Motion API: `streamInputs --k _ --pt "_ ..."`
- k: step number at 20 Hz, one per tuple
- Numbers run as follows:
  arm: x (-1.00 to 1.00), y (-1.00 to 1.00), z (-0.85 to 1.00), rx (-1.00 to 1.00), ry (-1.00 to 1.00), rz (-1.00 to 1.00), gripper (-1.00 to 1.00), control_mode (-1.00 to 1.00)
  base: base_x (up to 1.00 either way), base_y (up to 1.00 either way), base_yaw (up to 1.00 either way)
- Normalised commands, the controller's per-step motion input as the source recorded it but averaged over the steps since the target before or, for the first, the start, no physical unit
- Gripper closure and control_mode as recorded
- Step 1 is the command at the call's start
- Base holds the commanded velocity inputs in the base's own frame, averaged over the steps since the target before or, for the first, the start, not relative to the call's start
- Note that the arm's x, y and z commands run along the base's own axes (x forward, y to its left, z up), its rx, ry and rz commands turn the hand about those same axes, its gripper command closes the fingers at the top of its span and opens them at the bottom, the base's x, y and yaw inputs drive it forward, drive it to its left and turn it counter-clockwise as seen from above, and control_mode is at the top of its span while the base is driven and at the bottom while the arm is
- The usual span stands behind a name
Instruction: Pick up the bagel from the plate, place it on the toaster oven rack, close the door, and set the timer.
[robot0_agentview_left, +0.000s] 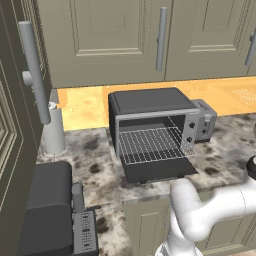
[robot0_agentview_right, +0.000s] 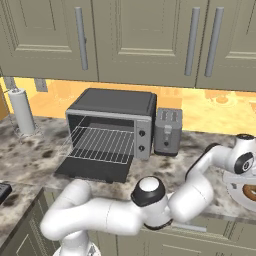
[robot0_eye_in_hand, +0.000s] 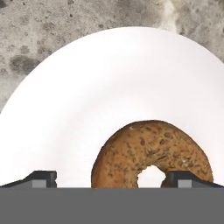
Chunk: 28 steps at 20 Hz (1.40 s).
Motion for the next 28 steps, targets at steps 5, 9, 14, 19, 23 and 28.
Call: streamInputs --k 5,9,14,19,23,28 --pt "0.0 0.0 -0.3 0.03 0.07 0.0 1.0 -1.0 0.0 0.0 0.0" --pt "-0.07 0.0 -0.26 0.04 0.08 -0.03 1.0 -1.0 0.0 0.0 0.0" --pt "-0.35 0.03 -0.34 0.04 0.05 -0.1 1.0 -1.0 0.0 0.0 0.0" --pt "-0.31 0.08 -0.21 0.04 0.05 -0.1 1.0 -1.0 0.0 0.0 0.0" --pt "-0.44 0.34 0.45 0.0 -0.16 0.01 1.0 -1.0 0.0 0.0 0.0" --pt "-0.62 0.89 0.61 -0.04 -0.33 0.08 1.0 -1.0 0.0 0.0 0.0"
